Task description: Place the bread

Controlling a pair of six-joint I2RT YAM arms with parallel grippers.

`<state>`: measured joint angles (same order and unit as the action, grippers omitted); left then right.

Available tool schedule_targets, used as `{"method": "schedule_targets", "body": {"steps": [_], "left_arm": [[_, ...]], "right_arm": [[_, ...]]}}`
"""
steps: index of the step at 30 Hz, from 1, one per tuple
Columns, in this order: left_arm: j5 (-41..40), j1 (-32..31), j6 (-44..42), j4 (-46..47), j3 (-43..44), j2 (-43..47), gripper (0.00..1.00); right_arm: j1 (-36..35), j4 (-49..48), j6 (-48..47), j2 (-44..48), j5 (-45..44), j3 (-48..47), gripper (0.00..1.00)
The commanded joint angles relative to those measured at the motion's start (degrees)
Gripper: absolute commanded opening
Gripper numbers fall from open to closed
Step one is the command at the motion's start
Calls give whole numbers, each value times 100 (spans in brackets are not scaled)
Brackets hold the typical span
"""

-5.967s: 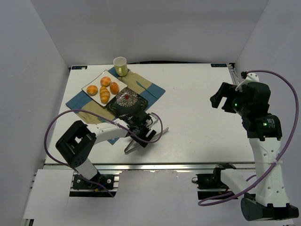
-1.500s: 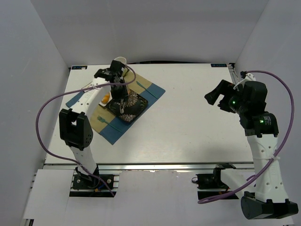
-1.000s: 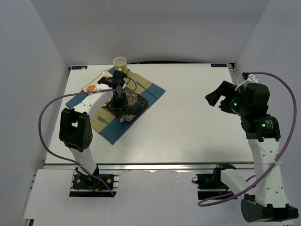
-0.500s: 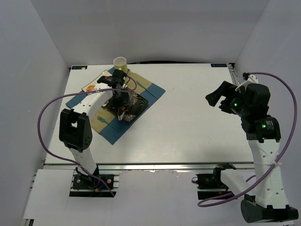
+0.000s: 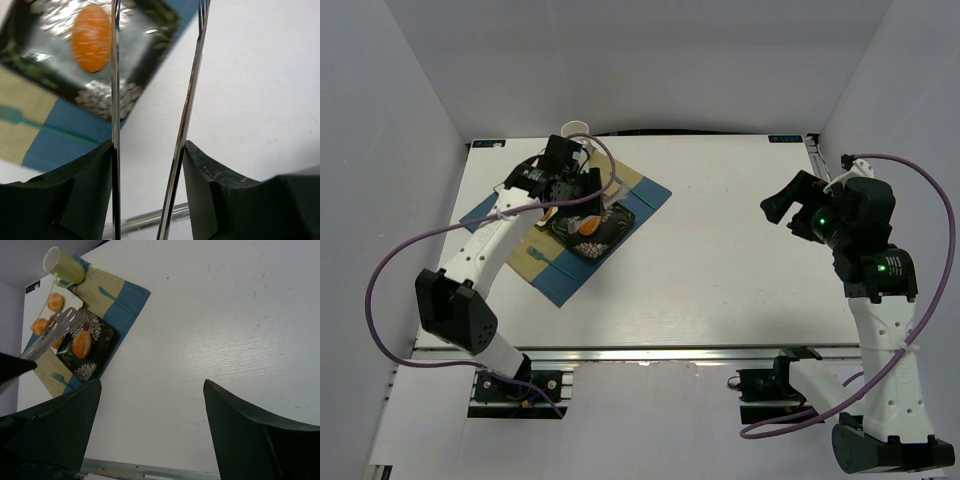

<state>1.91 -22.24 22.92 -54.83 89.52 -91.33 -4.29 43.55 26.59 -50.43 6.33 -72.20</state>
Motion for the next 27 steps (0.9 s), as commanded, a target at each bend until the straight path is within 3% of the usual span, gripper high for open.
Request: {"method": "schedule_targets", "body": {"steps": [1,8,13,27], "left_arm": [[591,-438,-595,762,-364,423,64],[714,-1686,-981,1878,-979,388,64],[170,-2371,-1605,2265,-1575,168,64],[107,-2671,-1421,3707,-3852,634,64]], "right_arm": [[-28,-66,241,77,-483,-311,89],[-27,48,294,25,-606,-549,89],[-28,180,312,-1,-789,-768,89],[-27,374,224,104,-949,-813,89]]}}
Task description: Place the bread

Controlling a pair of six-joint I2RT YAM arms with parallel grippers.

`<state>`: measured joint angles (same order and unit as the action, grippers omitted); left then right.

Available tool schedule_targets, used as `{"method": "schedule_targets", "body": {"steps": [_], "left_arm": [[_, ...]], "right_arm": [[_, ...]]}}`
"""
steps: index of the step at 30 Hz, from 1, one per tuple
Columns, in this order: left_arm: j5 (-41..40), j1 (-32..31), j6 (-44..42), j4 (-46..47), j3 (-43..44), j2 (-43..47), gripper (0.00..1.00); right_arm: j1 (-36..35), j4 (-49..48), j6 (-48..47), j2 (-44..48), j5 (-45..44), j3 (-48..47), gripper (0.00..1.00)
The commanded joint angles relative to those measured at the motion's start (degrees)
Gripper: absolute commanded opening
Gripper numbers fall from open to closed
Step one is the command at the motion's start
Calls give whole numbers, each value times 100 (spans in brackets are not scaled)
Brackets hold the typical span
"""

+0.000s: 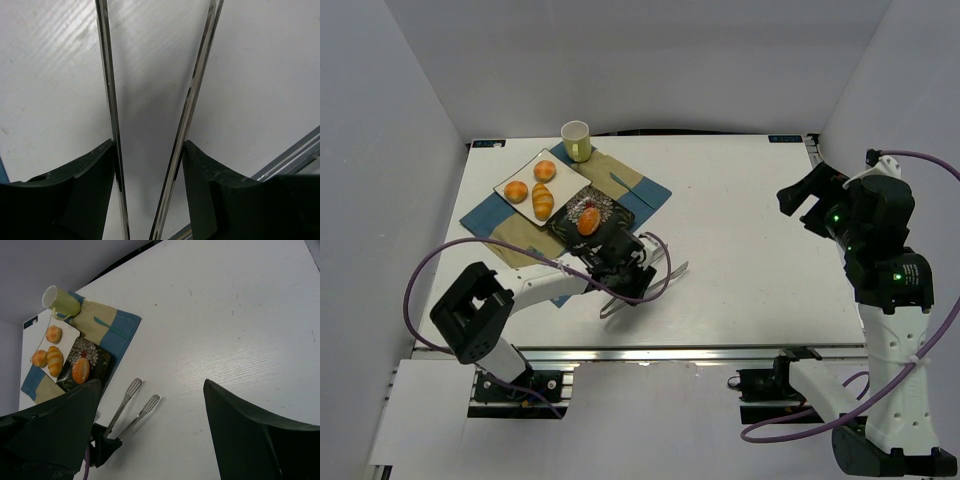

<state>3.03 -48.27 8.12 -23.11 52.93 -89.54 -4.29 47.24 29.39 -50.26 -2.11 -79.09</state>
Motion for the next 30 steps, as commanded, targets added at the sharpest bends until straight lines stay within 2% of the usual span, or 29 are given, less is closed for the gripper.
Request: {"method": "schedule_targets", "body": {"steps": [1,6,11,16,18,21,28,30], "left_arm": [[-39,-77,49,527,-265,472,64],[-162,-77,84,632,-608,490,67],[-224,-86,155,633,-652,411,76],[-398,-86,76,475,-573,437,77],[-469,-86,41,352,-468,490,89],[-601,-86,23,53,-310,709,98],[-733,-95,146,-1201,498,1596,98],[-1153,-95,303,-1537,988,1921,98]], "right_arm": [[-28,4,-56,69,-79,-124,89],[-28,-31,-47,95,-26,-63,89],[-27,-40,-47,113,26,7,89],[-27,-49,-47,113,53,8,89],[-28,-57,-65,122,44,-1,89],[-27,-49,-65,122,26,7,89],[-27,4,85,34,-9,16,89],[-19,100,137,-114,17,8,89]]}}
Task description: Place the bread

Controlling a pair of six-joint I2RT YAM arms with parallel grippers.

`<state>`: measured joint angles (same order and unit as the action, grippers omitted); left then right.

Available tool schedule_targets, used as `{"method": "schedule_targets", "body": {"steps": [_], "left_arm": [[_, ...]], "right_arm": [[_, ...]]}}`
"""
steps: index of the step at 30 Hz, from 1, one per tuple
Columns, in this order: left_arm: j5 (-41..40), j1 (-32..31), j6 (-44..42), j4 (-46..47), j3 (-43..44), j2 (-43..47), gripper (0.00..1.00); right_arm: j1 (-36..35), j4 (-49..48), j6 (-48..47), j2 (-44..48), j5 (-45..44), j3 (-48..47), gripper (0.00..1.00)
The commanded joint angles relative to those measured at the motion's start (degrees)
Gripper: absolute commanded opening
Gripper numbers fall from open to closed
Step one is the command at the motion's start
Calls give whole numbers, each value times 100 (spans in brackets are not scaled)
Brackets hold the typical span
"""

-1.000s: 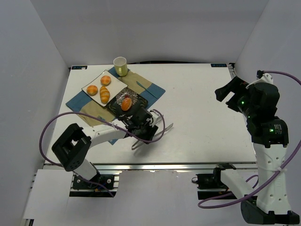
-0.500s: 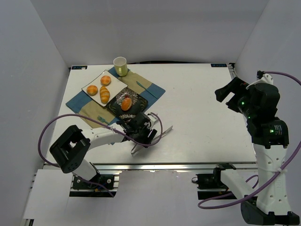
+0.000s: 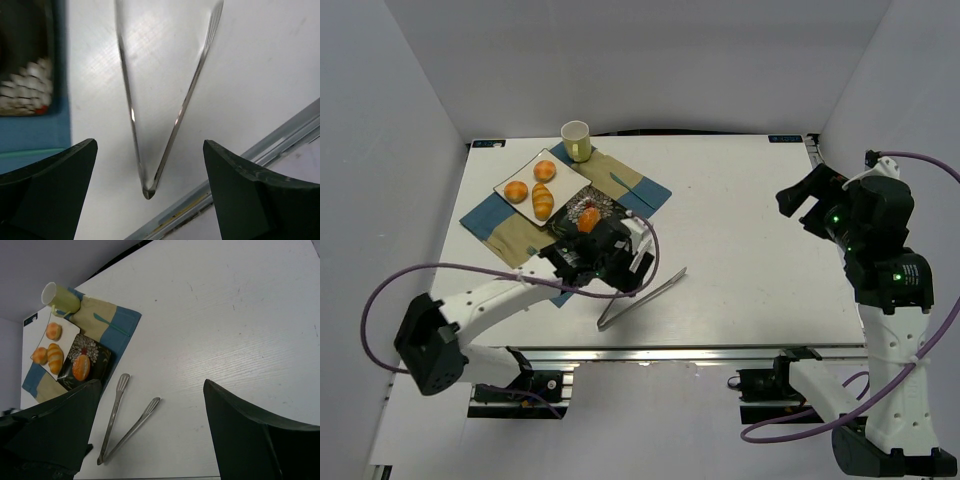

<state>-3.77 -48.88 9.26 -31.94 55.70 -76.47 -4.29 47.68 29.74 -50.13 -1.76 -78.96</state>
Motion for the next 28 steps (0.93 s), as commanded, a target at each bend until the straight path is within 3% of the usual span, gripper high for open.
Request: {"method": "schedule_targets", "body": {"steps": [1,8,11,17,28], "left_arm": [[-710,-34,243,-1038,897,685,98],[-3592,-25,655,-2420,2374,853,98],[-4165,-25,752,-2509,2682,809,98],[-4562,-25,1227,-2668,3078,835,98],[-4641,-25,1527,-2712,2753,1336,98]], "right_arm": [[-27,101,120,-198,-9,-14,89],[-19,294,-99,-866,167,-233,89],[-27,198,-222,-1077,387,-313,89],[-28,-57,-293,-1262,729,-348,89],[-19,-207,-328,-1157,897,-208,89]]}}
